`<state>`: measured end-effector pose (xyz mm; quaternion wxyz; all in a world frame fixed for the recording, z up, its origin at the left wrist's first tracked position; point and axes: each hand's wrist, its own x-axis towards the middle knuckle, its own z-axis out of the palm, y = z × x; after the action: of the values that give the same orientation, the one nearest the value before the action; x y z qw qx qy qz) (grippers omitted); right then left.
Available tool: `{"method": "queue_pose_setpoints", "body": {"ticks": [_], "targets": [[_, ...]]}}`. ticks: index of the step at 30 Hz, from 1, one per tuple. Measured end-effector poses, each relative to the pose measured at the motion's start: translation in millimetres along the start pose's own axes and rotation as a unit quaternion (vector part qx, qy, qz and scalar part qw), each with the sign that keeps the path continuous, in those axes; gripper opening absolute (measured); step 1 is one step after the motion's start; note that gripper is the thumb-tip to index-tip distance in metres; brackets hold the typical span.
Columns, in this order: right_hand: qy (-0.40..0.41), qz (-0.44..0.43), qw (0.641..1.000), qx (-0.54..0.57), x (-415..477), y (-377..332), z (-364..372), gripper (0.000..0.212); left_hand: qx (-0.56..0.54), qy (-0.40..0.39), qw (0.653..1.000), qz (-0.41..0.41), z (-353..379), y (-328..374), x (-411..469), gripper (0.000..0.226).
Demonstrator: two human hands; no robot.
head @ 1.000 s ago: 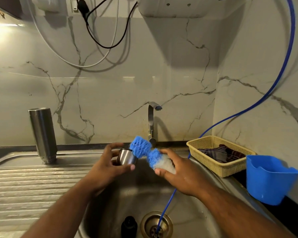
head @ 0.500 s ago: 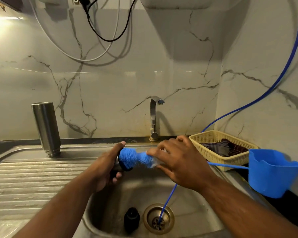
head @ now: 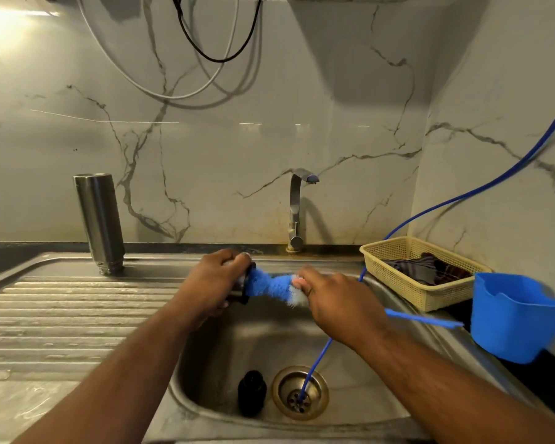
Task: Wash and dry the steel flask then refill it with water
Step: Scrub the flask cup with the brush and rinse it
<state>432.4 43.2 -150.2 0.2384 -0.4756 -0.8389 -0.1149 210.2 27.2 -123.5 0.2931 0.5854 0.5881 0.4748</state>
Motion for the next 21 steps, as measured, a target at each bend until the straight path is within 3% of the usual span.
{"method": "queue_pose_setpoints", "body": {"ticks": [3,5,8,12,14,16,18,21], "targets": [[-0.137,0.049,0.982,0.125,1.3,-6.8,1.6,0.021,0.046,0.009,0.997,0.060,7.7,0.2,-4.9,0.017],[-0.165,0.073,0.968,0.174,0.2,-11.3,-4.1,0.026,0.066,0.021,0.995,0.075,12.7,-3.7,-4.3,0.019],[-0.129,0.049,0.970,0.201,-6.5,-17.0,-15.5,0.033,0.015,0.043,0.996,0.077,14.8,-8.6,2.7,0.020],[-0.067,-0.066,0.993,0.070,-12.1,-19.1,-26.5,0.074,-0.059,0.050,0.997,0.031,10.3,-10.3,9.5,0.029],[0.012,-0.125,0.992,0.001,-9.0,-17.1,-29.9,0.067,-0.014,0.044,0.999,0.014,8.7,-8.8,6.6,0.028],[0.061,-0.190,0.977,-0.067,-5.9,-12.7,-29.3,0.061,0.099,0.018,0.995,0.017,9.8,-9.3,4.4,0.025],[0.062,-0.236,0.963,-0.110,-5.6,-6.0,-30.0,0.053,0.189,-0.022,0.981,0.025,11.0,-11.4,4.1,0.024],[0.060,-0.230,0.969,-0.067,-6.1,8.7,-30.6,0.051,0.215,-0.088,0.971,0.051,5.5,-6.9,3.5,0.023]]}}
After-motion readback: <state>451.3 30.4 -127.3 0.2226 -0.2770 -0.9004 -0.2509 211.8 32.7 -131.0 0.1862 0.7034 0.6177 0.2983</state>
